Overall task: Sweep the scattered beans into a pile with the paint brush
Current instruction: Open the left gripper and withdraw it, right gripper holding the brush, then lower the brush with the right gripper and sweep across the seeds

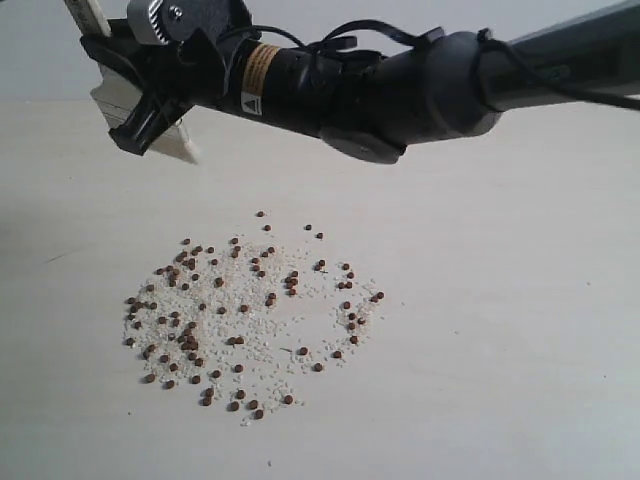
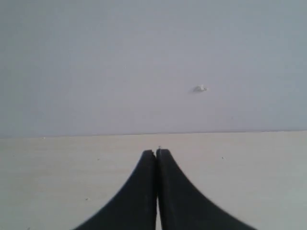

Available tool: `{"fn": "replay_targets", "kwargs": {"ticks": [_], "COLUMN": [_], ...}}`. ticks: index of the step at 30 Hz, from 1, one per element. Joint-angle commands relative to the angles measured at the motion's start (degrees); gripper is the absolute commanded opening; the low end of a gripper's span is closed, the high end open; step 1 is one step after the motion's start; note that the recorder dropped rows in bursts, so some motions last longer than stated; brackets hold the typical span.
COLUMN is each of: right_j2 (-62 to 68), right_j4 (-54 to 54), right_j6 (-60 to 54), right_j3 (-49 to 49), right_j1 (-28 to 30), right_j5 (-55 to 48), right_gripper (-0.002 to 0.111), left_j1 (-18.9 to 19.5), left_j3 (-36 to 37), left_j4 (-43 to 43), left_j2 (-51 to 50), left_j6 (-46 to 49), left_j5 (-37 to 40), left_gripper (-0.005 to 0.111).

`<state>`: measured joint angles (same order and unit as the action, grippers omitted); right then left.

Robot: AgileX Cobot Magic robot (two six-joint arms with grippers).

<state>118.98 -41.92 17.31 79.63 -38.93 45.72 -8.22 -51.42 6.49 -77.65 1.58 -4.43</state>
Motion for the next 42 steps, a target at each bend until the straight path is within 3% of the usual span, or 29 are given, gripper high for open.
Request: {"fn": "replay_targets", "kwargs": {"ticks": [1,4,9,12,17,22,26,32,35,42], "right_j2": [-4.2,-6.2,-7.5,-7.5,-7.5,-7.5,-6.8,-3.2,-0.4,7.3], "right_j4": [-13.0,-16.3,-19.5,-21.5,-28.0,-31.7,-31.7,-26.4,-24.8,-19.8], "right_j6": [9.2,13.8,15.0,15.4,15.8,12.3,9.5,-0.2,-2.7,-3.0], "right_j3": [-1.7,-3.0,-4.6,-4.7,-4.7,-4.7,-4.7,-4.7,-4.5,-0.9], "right_j1": [3.0,5.1,7.6,7.8,7.8,7.8,7.8,8.0,9.2,13.7], "right_j5": [0.1,-0.1,-0.2,-0.2,4.7,7.6,7.2,5.1,8.9,20.3], "right_gripper": [0.0,0.0,0.0,0.0,0.0,0.0,0.0,0.0,0.0,0.0], "left_j1": [0.2,0.2,0.2,0.2,0.2,0.2,0.2,0.2,0.2,0.2], "left_j3": [16.3,25.8,35.3,39.7,43.8,46.1,48.0,48.1,48.1,50.4], "left_j4": [0.1,0.1,0.2,5.7,11.6,12.6,14.0,23.5,27.0,47.6], "left_j2": [8.4,15.5,29.8,38.9,54.0,64.1,69.2,73.0,73.1,72.9], "left_j6": [0.1,0.1,6.6,10.0,17.0,20.8,23.5,31.3,31.7,46.9], "left_j5": [-20.9,-31.0,-30.0,-31.6,-29.5,-20.2,-18.5,-10.2,-8.8,-8.7], "left_gripper": [0.0,0.0,0.0,0.0,0.0,0.0,0.0,0.0,0.0,0.0]}}
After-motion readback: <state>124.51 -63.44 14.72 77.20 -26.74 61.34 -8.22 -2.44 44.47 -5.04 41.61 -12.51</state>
